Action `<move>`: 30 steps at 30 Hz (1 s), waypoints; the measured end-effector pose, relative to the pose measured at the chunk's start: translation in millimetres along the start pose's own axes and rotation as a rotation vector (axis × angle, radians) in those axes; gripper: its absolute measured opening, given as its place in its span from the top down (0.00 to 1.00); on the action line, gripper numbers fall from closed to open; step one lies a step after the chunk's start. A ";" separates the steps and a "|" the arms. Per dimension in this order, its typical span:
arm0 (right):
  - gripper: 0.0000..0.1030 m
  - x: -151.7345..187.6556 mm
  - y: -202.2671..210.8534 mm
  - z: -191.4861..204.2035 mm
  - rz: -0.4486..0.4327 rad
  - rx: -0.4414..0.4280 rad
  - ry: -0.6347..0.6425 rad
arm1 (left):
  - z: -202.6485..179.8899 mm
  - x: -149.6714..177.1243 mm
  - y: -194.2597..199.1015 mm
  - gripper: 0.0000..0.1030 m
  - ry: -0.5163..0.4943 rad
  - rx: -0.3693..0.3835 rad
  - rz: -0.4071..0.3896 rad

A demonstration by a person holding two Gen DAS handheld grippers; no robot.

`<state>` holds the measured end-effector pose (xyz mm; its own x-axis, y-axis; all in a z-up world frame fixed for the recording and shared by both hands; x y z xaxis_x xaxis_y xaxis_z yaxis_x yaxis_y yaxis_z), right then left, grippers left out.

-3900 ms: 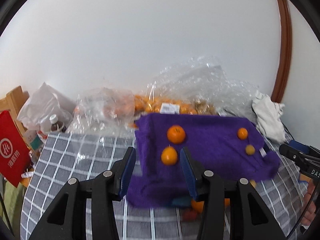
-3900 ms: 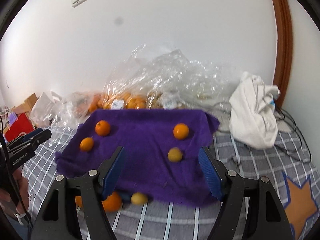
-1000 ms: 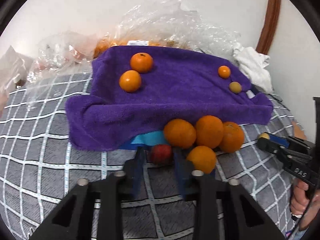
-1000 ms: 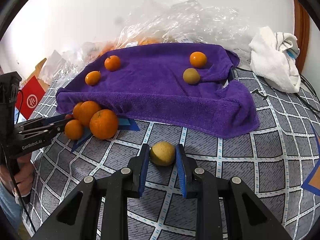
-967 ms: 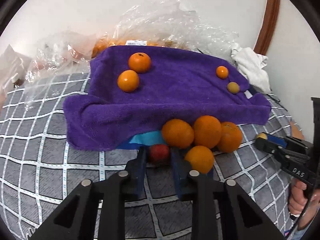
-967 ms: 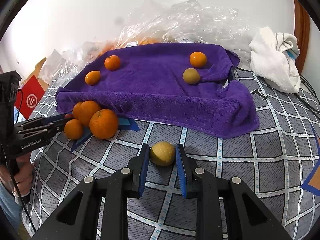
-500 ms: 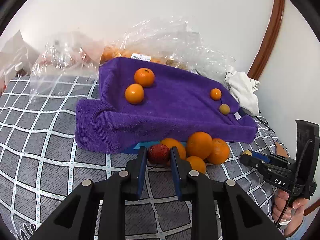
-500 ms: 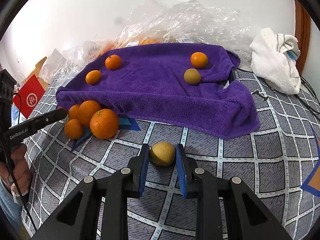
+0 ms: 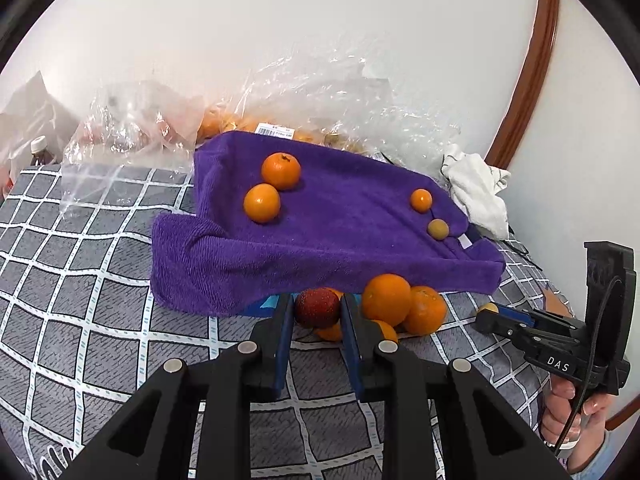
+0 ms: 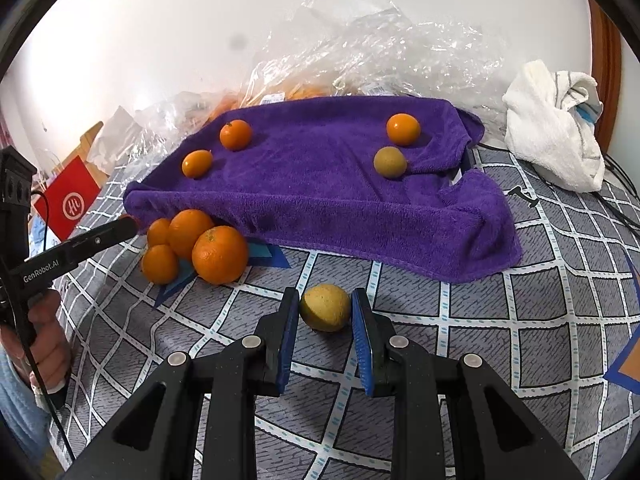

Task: Organize fruits
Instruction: 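Carry both fruits over the purple towel, lower them and open both grippers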

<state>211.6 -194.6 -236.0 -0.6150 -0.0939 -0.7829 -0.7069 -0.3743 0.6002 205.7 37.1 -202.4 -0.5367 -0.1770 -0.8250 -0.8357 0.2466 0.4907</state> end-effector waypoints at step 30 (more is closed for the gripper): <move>0.74 -99.2 -31.9 -3.4 -0.101 0.063 -0.014 | 11.2 -87.4 -36.0 0.78 0.134 -0.057 -0.148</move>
<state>296.4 -176.5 -178.1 -0.5441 -0.0452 -0.8378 -0.7858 -0.3226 0.5277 284.0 54.4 -151.0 -0.4153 -0.3336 -0.8463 -0.9097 0.1549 0.3854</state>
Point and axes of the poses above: each gripper's, at about its wrist camera, not at the fingertips, and y roughly against the way its jaws point, z to its left, x to its underside, the point moved 5 cm from there along -y, roughly the way its jaws point, and after that the axes turned 9 degrees about -z, right-handed, at the moved point
